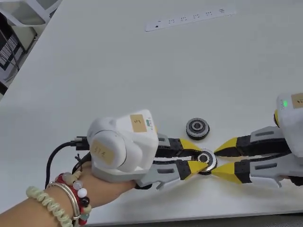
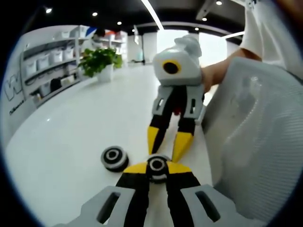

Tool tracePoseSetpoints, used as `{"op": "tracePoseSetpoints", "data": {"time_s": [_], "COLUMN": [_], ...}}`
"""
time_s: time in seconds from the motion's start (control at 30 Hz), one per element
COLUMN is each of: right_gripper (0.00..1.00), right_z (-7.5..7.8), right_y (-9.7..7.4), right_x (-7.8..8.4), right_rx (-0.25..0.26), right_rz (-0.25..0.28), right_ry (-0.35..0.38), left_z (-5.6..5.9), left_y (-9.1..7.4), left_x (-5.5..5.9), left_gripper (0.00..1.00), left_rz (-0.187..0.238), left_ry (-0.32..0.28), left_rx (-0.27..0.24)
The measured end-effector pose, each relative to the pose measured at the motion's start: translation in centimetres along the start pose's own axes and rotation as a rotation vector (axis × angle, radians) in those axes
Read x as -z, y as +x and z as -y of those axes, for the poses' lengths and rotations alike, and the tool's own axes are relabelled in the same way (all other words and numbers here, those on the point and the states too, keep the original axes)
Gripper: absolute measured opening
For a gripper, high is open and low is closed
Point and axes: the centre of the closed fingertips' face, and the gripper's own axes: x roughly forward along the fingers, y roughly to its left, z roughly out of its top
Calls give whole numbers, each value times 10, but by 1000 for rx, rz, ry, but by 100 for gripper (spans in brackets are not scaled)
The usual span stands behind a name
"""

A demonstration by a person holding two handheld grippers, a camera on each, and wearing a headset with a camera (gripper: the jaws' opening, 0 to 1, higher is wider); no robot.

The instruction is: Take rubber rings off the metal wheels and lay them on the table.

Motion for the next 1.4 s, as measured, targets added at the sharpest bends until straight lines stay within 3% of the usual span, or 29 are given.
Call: {"op": "tracePoseSetpoints", "data": {"time_s": [0.2, 0.4, 0.5, 0.57, 0.63, 0.8, 0.87, 0.9, 0.93, 1.27, 1.4], "right_gripper": [5, 1, 0, 0, 0, 0, 0, 0, 0, 0, 0], "right_z": [5, 7, 9, 11, 13, 13, 11, 11, 12, 9, 11], "right_y": [-3, -2, -2, -3, -4, -4, -7, -8, -6, -8, -9], "right_x": [3, 2, 3, 3, 3, 1, -14, -15, -11, -13, -11], "right_rx": [22, 42, 44, 33, 33, 13, -24, -26, -21, -23, 7], "right_rz": [-4, -15, 6, 25, 33, 59, 146, 150, 128, 141, 128], "right_ry": [0, 24, 296, 414, 416, 514, 580, 609, 593, 603, 494], "left_z": [0, 0, 0, 0, -1, -2, -3, -3, -3, -3, -4], "left_y": [-1, -1, -1, -1, -1, -1, -2, -2, -2, -2, -1], "left_x": [0, 0, 0, 0, 0, 0, 1, 1, 1, 1, 1], "left_gripper": [13, 13, 13, 13, 13, 13, 13, 13, 13, 13, 13], "left_rz": [1, 1, 0, 0, 0, -1, -4, -2, -2, -4, -5], "left_ry": [-5, -8, -7, -7, -5, -6, -5, -7, -10, -9, -11], "left_rx": [-3, -5, -6, -7, -9, -12, -18, -17, -18, -20, -24]}}
